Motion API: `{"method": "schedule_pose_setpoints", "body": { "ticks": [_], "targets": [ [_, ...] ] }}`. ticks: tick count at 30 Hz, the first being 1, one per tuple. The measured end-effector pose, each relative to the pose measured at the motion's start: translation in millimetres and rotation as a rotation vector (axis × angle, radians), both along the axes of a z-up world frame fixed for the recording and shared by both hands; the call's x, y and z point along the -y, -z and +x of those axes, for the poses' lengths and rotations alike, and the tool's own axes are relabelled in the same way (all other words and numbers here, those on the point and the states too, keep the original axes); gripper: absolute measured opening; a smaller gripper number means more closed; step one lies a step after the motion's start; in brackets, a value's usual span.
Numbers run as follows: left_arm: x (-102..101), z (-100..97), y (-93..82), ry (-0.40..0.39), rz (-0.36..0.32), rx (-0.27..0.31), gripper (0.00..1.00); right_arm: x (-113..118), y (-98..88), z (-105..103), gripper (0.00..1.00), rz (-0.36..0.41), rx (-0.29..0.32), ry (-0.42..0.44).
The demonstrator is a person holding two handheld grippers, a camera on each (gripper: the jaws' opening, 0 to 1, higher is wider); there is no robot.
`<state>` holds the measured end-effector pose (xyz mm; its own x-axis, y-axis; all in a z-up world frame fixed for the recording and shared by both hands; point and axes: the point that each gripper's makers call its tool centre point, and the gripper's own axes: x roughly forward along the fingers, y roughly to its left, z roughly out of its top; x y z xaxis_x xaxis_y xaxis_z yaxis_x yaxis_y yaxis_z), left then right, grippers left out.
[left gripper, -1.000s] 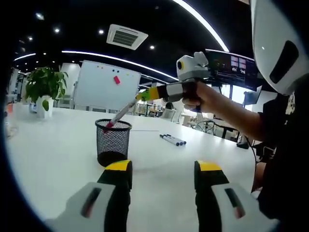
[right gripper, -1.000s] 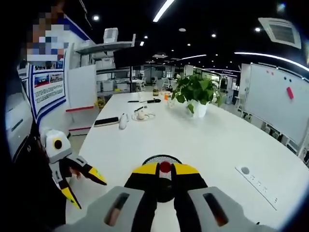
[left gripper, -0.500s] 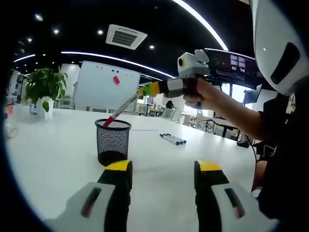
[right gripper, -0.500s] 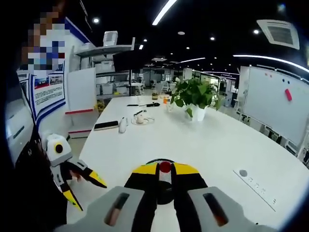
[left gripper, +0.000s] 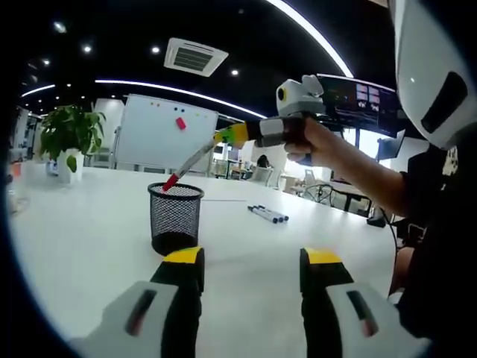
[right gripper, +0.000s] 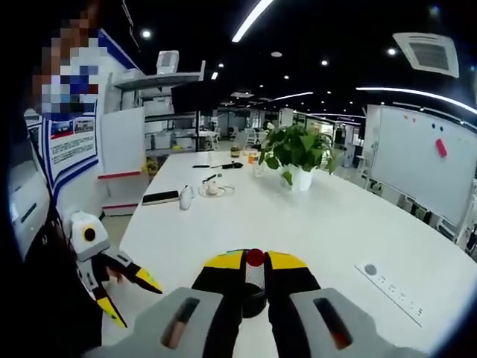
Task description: Pick up the whiteboard markers from the pen holder and place them facing the whiteboard neatly
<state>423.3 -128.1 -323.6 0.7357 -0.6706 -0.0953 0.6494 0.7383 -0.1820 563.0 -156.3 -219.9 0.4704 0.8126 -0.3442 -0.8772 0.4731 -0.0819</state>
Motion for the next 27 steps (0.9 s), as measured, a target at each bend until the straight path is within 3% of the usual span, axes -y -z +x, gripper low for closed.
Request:
{"method": "schedule_pose_setpoints", "body": {
  "ticks": [8, 15, 27],
  "targets": [
    [0.3, -1.9, -1.7, 0.000, 0.001, 0.008, 0.53, -2.3, 9.1, -4.6, 0.13, -0.028, -0.009, -0.015],
    [-1.2, -3.3, 0.3, -0.005, 0.001, 0.005, 0.52, 0.1, -5.4, -1.2, 0.13, 0.014, -0.003, -0.004],
    [0.8, -4.4, 1.4, 0.005, -0.004, 0.001, 0.52, 0.3, -5.7, -0.4, 0.13, 0.009, 0.022, 0.016]
  ]
}}
